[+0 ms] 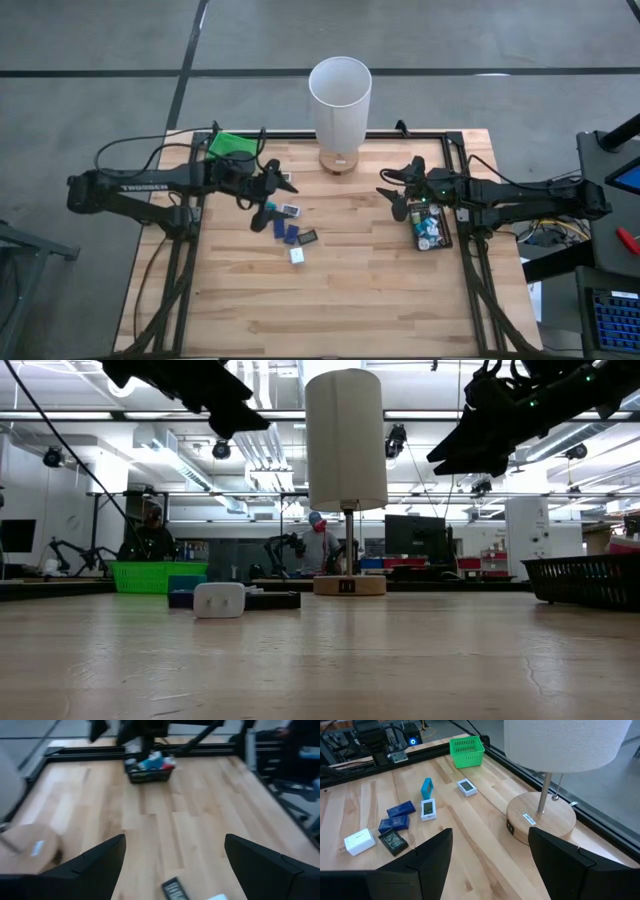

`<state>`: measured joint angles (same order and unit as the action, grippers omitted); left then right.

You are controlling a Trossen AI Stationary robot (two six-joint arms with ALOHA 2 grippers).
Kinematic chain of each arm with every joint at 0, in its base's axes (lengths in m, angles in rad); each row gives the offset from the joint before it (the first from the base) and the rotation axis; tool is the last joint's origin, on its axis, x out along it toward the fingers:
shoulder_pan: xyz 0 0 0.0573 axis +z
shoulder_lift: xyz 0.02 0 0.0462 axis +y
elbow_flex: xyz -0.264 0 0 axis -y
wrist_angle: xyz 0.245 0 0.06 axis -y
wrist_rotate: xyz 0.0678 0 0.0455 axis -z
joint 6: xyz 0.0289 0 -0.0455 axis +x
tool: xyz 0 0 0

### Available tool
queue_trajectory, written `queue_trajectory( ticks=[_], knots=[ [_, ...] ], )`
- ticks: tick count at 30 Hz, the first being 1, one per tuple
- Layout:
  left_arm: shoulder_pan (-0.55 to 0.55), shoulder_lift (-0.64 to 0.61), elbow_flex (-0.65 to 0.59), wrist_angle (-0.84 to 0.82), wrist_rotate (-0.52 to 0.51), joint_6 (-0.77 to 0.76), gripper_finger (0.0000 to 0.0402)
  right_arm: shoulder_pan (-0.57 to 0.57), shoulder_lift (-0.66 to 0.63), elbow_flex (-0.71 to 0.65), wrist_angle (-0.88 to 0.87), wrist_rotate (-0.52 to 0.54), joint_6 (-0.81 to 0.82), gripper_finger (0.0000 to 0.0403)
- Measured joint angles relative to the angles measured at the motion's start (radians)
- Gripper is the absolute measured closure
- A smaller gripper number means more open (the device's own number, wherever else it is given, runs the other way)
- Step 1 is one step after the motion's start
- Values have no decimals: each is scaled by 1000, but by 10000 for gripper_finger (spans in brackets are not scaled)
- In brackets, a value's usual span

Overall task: Pick & Place Office items
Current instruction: Put the white charger adapter into the black bin

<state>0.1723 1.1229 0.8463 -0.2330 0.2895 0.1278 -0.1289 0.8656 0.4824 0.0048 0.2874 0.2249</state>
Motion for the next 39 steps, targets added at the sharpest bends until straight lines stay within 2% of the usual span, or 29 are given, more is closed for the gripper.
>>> queue_trajectory(
  ticks=[8,14,16,21,27,35,39],
  knots=[
    [-102,0,0,0,2,-15,55,0,0,0,0,0,0,135],
    [-166,0,0,1,1,131,55,0,0,0,0,0,0,140],
    [-184,0,0,12,2,134,55,0,0,0,0,0,0,143],
    [-225,0,-3,15,-4,100,55,0,0,0,0,0,0,148],
    [-247,0,-33,42,-75,63,55,0,0,0,0,0,0,147],
    [-247,1,-69,113,-224,-125,55,0,0,0,0,0,0,137],
    [-247,1,-69,113,-228,-153,55,0,0,0,0,0,0,135]
  ],
)
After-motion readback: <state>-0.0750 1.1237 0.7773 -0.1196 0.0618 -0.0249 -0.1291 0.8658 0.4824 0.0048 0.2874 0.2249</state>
